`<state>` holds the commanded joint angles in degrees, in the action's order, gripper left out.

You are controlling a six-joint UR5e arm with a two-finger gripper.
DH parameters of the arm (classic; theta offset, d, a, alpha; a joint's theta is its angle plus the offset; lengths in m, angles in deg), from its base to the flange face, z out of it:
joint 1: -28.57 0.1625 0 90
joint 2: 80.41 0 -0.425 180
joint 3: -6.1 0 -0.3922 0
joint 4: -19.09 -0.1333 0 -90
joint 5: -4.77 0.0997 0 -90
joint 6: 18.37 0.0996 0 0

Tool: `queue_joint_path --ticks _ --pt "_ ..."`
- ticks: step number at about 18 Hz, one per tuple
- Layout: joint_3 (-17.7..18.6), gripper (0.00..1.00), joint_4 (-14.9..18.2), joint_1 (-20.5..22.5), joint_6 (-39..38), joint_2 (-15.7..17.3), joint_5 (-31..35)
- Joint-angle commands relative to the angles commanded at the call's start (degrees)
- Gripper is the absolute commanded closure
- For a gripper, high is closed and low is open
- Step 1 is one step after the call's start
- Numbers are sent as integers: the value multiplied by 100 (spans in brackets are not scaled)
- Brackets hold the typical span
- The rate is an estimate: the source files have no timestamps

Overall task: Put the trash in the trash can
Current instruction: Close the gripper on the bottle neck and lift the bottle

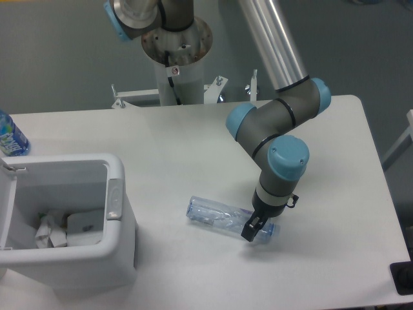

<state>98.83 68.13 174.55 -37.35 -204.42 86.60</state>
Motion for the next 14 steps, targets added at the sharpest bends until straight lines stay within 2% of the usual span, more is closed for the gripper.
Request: queue_joint_path --ticks 3,10,14 --pt "0 22 0 -9 0 -9 9" --pt "26 23 -26 -44 18 -35 26" --pt "9 33 -26 -105 18 -53 167"
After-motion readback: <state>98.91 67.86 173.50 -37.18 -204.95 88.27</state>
